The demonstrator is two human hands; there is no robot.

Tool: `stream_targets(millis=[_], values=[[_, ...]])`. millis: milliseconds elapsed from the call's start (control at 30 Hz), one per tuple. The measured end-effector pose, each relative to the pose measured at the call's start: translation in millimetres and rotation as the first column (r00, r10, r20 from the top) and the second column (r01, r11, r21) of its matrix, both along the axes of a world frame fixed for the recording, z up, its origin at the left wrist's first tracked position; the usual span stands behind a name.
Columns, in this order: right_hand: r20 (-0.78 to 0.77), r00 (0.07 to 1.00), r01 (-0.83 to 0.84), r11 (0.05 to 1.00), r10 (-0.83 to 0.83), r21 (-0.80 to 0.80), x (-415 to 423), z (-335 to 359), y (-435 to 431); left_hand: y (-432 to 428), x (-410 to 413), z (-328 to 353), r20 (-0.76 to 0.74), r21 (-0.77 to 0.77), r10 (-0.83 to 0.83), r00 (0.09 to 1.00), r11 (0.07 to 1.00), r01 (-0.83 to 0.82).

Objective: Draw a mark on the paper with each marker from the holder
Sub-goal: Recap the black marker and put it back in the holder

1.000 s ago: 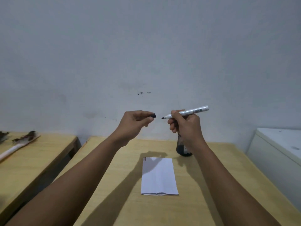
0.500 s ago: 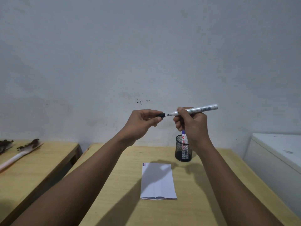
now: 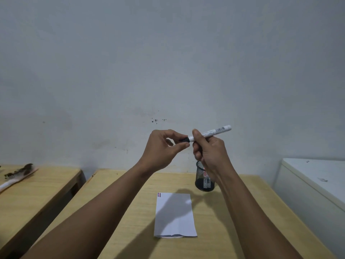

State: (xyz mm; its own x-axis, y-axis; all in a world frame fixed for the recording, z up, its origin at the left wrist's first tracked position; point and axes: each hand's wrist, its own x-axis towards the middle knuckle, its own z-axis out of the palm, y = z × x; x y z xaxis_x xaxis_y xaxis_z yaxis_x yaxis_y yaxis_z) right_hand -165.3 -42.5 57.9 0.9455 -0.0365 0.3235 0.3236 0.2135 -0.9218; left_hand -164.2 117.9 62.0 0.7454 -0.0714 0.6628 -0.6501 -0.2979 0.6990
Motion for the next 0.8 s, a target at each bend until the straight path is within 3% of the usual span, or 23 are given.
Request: stream_targets(millis=[67, 133, 200, 233, 300, 367, 567, 667, 800], values=[[-0.08, 0.997, -0.016, 0.998, 0.011, -0.054, 2, -1, -4, -2, 4, -5, 0.075, 0.075, 0.065, 0.995, 0.995, -0.071], [-0.073, 0.99, 0.095, 0.961, -0.117, -0.26, 6, -2, -10, -4, 9, -7, 0.114, 0.085, 0.115, 0.987, 0.989, -0.125], [0.162, 0.933, 0.358, 0.784, -0.322, -0.507, 13, -7, -19, -7, 19, -8, 0.122, 0.073, 0.151, 0.981, 0.984, -0.16], [0.323, 0.872, 0.489, 0.671, -0.367, -0.557, 17, -10, -26, -9, 24, -8, 0.122, 0.075, 0.16, 0.98, 0.983, -0.17], [0.502, 0.812, 0.577, 0.541, -0.297, -0.612, 22, -15, -35, -14, 32, -8, 0.124, 0.101, 0.153, 0.98, 0.981, -0.165], [0.539, 0.818, 0.56, 0.498, -0.202, -0.662, 32, -20, -44, -22, 37, -9, 0.134, 0.133, 0.116, 0.984, 0.982, -0.134], [0.557, 0.796, 0.582, 0.549, -0.235, -0.6, 69, -22, -66, -45, 57, -15, 0.084, 0.14, 0.067, 0.994, 0.987, -0.078], [0.426, 0.833, 0.546, 0.642, -0.352, -0.538, 88, -21, -82, -52, 75, -31, -0.005, 0.278, 0.124, 0.992, 0.953, -0.118], [0.281, 0.895, 0.446, 0.693, -0.346, -0.567, 106, -30, -98, -63, 103, -63, -0.145, 0.53, 0.175, 0.974, 0.845, -0.073]])
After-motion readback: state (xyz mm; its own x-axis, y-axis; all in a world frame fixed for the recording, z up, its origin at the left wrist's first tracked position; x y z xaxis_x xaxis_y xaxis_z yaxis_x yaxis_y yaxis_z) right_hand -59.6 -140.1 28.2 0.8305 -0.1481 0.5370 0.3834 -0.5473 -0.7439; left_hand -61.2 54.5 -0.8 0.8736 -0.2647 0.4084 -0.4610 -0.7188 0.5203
